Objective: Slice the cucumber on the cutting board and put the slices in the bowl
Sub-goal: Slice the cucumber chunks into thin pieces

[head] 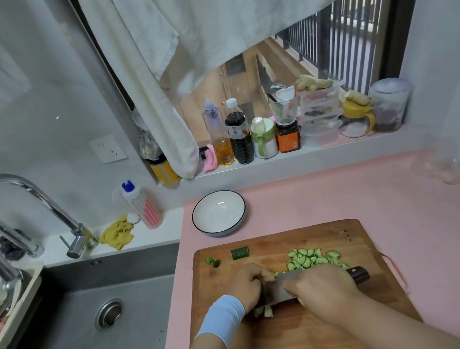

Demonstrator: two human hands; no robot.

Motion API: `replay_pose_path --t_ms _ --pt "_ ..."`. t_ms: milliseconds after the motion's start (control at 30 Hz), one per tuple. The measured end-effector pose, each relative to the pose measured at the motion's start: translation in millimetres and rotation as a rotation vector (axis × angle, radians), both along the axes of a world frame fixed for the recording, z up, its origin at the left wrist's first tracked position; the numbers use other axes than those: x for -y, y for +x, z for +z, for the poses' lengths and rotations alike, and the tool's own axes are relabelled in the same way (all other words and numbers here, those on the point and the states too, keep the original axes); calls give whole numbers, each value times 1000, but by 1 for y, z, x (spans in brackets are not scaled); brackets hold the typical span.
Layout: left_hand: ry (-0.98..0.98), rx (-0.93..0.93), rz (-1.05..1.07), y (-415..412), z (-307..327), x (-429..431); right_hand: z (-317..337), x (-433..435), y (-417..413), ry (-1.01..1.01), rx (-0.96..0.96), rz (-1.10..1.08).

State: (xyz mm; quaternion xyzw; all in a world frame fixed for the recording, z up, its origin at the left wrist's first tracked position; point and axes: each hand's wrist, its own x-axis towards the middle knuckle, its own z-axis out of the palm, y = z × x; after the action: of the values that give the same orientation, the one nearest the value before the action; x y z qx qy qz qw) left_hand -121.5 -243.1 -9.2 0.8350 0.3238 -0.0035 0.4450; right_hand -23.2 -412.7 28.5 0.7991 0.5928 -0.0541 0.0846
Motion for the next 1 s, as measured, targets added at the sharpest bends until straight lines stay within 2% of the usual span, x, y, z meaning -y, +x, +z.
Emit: replay_pose_path --t_ms 100,167,233,300,400,467,500,567,700,833,1000 --pt "-12 -85 -165 5 -3 -1 8 -6 -4 4 4 19" --pt "10 -83 -167 9 -6 -3 6 -9 -6 -19 10 34" --pt "9 23 -19 9 -5 -11 8 -10 -7 -26 -41 -29" --pt "92 183 165 2 -2 -25 12 -8 -7 19 -121 -128" --pt "283 415 391 -16 1 -45 12 -8 -1 61 -379 -345" --pt "308 485 441 -25 1 -49 10 -14 2 102 -693 -537" --pt "323 493 392 -27 -1 -48 8 -17 3 149 -871 -648" --pt "331 467 238 -27 -9 -39 7 -22 2 247 -1143 -841" --pt "368 421 -72 -19 -30 -16 10 -29 -3 299 -1364 -1028" --pt "375 343 -136 -21 -41 -13 9 -34 -5 355 -1444 -1142" --pt "342 14 -111 -38 -45 -20 0 -27 3 551 -1366 -1198"
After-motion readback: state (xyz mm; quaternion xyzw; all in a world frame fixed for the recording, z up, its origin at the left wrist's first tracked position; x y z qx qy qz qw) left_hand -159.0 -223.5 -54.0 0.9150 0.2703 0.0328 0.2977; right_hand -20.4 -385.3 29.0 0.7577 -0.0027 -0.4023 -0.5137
